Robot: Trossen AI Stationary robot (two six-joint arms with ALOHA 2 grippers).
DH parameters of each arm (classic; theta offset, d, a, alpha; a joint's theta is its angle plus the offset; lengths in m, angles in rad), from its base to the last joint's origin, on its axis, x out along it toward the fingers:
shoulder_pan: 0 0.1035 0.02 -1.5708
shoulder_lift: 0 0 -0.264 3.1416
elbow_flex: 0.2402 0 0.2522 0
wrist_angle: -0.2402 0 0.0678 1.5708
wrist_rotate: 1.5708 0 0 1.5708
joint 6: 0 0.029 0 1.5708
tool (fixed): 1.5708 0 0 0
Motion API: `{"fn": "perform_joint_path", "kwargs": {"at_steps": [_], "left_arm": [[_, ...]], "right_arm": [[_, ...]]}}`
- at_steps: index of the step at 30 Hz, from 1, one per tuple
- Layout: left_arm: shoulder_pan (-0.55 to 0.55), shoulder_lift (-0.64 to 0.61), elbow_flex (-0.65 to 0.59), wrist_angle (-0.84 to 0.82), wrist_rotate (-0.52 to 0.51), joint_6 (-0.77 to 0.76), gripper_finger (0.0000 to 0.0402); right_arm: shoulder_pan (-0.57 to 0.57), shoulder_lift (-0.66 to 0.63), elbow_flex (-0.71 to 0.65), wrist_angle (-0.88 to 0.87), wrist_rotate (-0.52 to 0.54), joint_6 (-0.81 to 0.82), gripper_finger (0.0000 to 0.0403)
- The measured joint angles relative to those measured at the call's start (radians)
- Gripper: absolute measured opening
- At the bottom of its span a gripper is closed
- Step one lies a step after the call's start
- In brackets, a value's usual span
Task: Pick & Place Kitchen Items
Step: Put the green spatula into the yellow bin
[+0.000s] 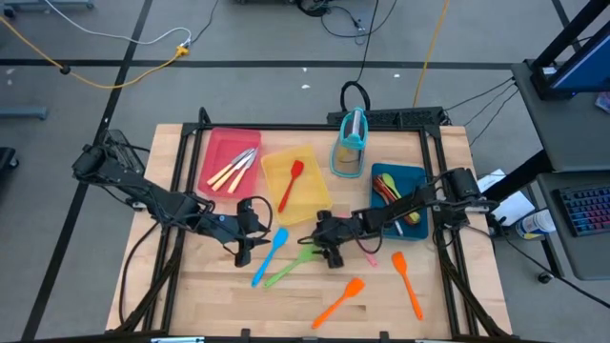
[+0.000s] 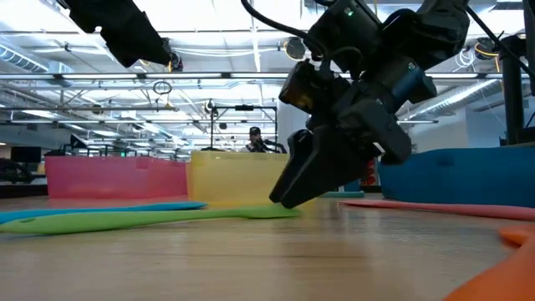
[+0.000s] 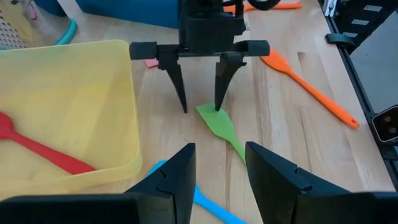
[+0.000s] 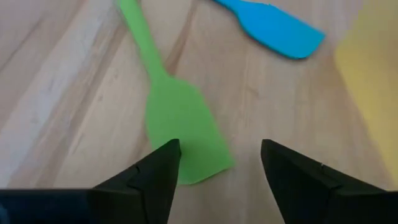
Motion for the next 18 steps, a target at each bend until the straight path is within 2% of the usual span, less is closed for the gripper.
{"fn": "perform_joint_path", "kwargs": {"at_steps": [2, 6, 12, 18], "left_arm": [[0.000, 0.000, 0.000, 0.001, 0.000, 0.000, 0.0143], [0.000, 0.000, 0.000, 0.000, 0.000, 0.002, 0.0143], [0.000, 0.000, 0.000, 0.000, -0.008, 0.007, 0.0143], [0.000, 0.000, 0.000, 0.000, -0.008, 0.007, 0.0143]], "right_arm": [[-0.001, 0.000, 0.000, -0.009, -0.031, 0.004, 0.0216], [0.010, 0.040, 0.000, -0.008, -0.026, 0.025, 0.0207], [0.018, 0.071, 0.001, 0.025, 0.026, 0.017, 0.0194], [0.018, 0.076, 0.000, 0.051, 0.018, 0.011, 0.0140]]}}
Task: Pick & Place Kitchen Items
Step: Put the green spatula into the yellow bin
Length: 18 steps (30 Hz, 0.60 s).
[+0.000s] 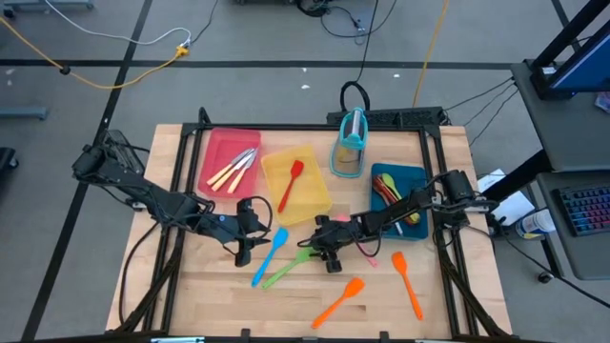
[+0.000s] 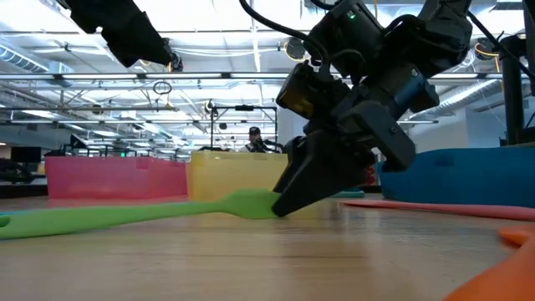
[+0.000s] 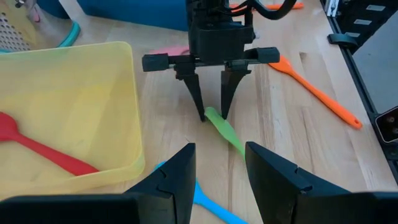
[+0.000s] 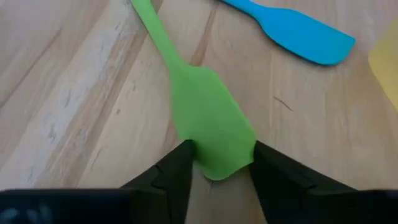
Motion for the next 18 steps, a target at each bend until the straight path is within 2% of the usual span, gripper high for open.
{"fn": "perform_joint_path", "kwargs": {"at_steps": [10, 18], "left_arm": [[0.000, 0.000, 0.000, 0.000, 0.000, -0.001, 0.0143], [0.000, 0.000, 0.000, 0.000, 0.000, -0.001, 0.0143]], "right_arm": [[0.014, 0.005, -0.002, 0.118, -0.002, -0.005, 0.0016], [0.048, -0.003, -0.003, 0.142, 0.008, -0.020, 0.0014]]}}
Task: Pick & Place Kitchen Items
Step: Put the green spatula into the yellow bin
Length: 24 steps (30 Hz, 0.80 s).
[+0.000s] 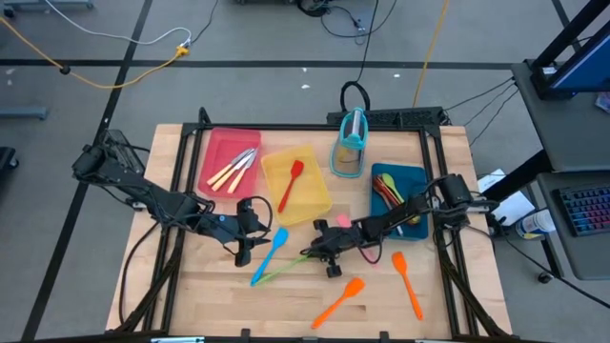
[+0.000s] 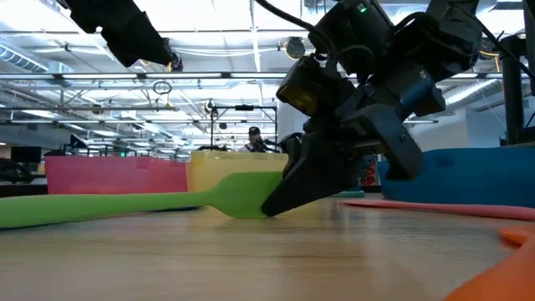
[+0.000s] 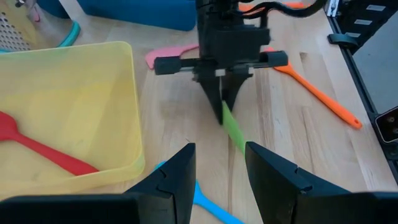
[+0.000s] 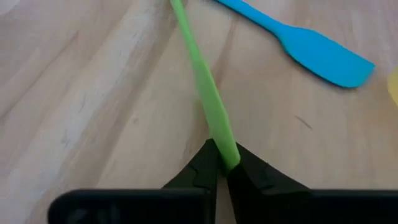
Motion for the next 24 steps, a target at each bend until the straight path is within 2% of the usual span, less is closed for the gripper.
{"fn": "perform_joint_path", "kwargs": {"at_steps": [4, 8, 12, 17, 22, 24], "left_arm": [[0.000, 0.000, 0.000, 0.000, 0.000, -0.002, 0.0143], [0.000, 0.000, 0.000, 0.000, 0.000, -0.008, 0.0143], [0.000, 0.000, 0.000, 0.000, 0.000, -0.023, 0.0143], [0.000, 0.000, 0.000, 0.001, 0.000, -0.024, 0.0143], [0.000, 0.000, 0.000, 0.002, 0.000, -0.023, 0.0143], [0.000, 0.000, 0.000, 0.003, 0.000, -0.020, 0.0143]], "right_arm": [[0.039, -0.049, -0.001, -0.011, 0.028, 0.000, 0.0007], [0.082, -0.137, 0.000, -0.106, 0.183, 0.002, 0.0008], [0.125, -0.240, 0.000, -0.289, 0.361, 0.059, 0.0008], [0.181, -0.364, 0.001, -0.465, 0.683, 0.151, 0.0008], [0.194, -0.418, 0.001, -0.471, 1.105, 0.083, 0.0008], [0.172, -0.418, 0.001, -0.428, 1.189, 0.042, 0.0008]]}}
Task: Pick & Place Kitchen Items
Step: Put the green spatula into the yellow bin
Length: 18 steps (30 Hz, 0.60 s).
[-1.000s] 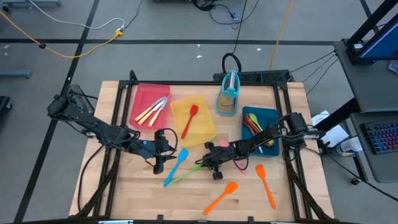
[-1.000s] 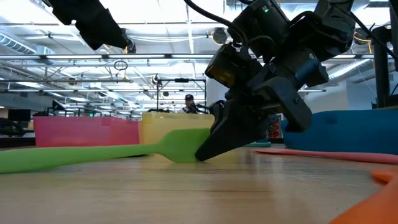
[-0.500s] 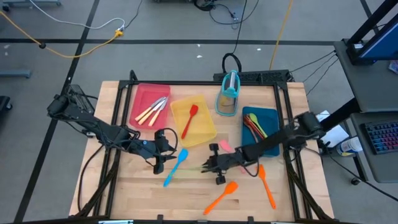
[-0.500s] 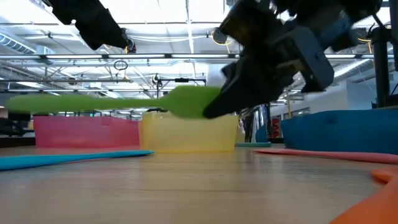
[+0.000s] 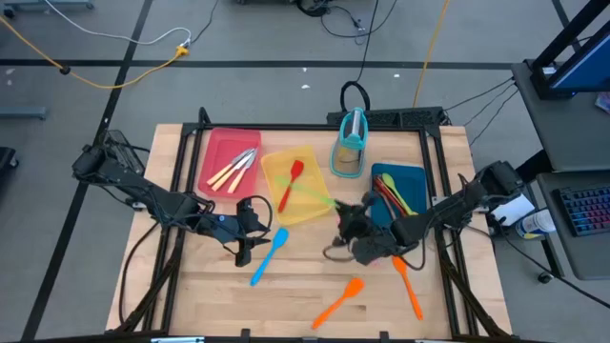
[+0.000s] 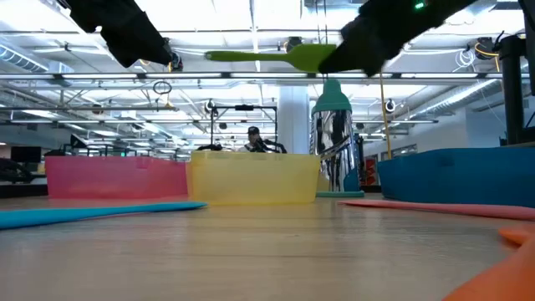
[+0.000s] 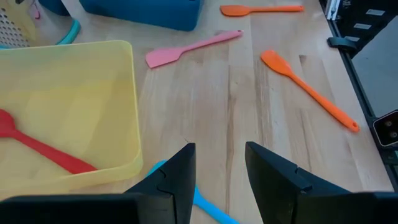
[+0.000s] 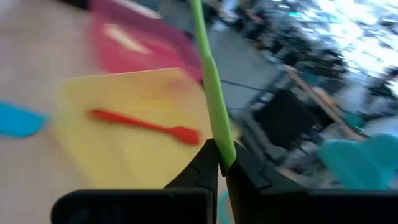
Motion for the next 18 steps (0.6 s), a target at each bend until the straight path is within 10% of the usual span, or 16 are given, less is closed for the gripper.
{"fn": "perform_joint_path", "kwargs": {"at_steps": [10, 18], "left_arm": [[0.000, 0.000, 0.000, 0.023, 0.000, -0.004, 0.0143], [-0.002, 0.000, 0.000, 0.018, 0.000, -0.010, 0.0143]], "right_arm": [[-0.186, 0.145, 0.003, 0.434, -0.244, -0.071, 0.0008], [-0.268, 0.204, 0.002, 0.243, -0.205, 0.155, 0.0009]]}}
